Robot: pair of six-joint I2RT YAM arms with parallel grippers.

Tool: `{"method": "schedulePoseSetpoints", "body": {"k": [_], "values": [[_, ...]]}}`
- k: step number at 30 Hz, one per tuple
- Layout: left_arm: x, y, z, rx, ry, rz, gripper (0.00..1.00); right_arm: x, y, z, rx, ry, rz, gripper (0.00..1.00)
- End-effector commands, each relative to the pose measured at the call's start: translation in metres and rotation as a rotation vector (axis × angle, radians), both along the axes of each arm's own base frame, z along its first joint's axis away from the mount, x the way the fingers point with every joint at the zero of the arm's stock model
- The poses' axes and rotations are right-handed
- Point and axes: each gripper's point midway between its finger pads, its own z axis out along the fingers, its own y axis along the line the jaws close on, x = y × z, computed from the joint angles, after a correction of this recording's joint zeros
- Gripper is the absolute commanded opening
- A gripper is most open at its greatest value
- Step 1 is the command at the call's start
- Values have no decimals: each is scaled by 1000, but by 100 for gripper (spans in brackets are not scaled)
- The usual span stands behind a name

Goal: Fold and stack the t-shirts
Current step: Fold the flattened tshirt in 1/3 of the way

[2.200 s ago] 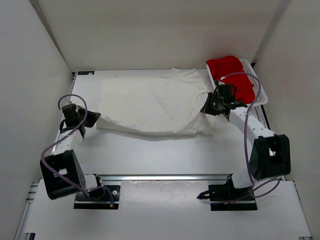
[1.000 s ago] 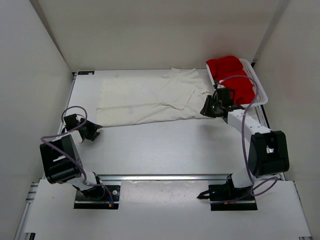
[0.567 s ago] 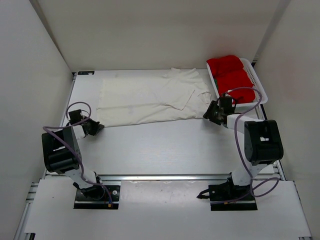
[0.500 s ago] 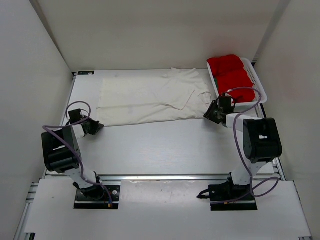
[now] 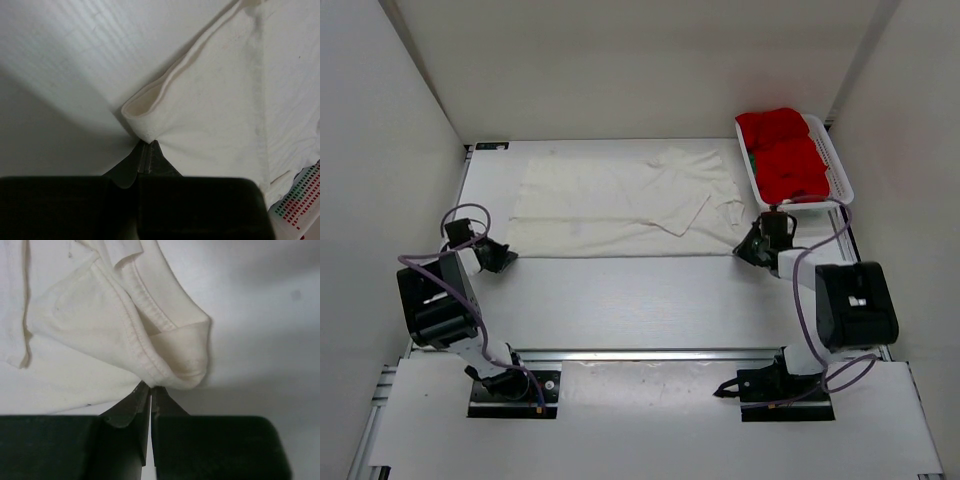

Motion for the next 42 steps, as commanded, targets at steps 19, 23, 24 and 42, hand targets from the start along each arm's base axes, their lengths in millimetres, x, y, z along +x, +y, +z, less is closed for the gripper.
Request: {"method": "schedulePoseSetpoints", "body": {"k": [19, 23, 24, 42], "values": [[-123, -22, 25, 160, 164, -89, 82, -144, -14, 40, 65, 5, -24, 53], [-92, -35, 68, 321, 16, -211, 79, -122, 1, 81, -13, -84, 84, 53], [-78, -49, 83, 369, -58, -285, 60, -118, 25, 81, -7, -80, 177, 44], [-75, -243, 57, 190, -266, -809, 31, -63, 146, 33, -14, -75, 426, 35]]}}
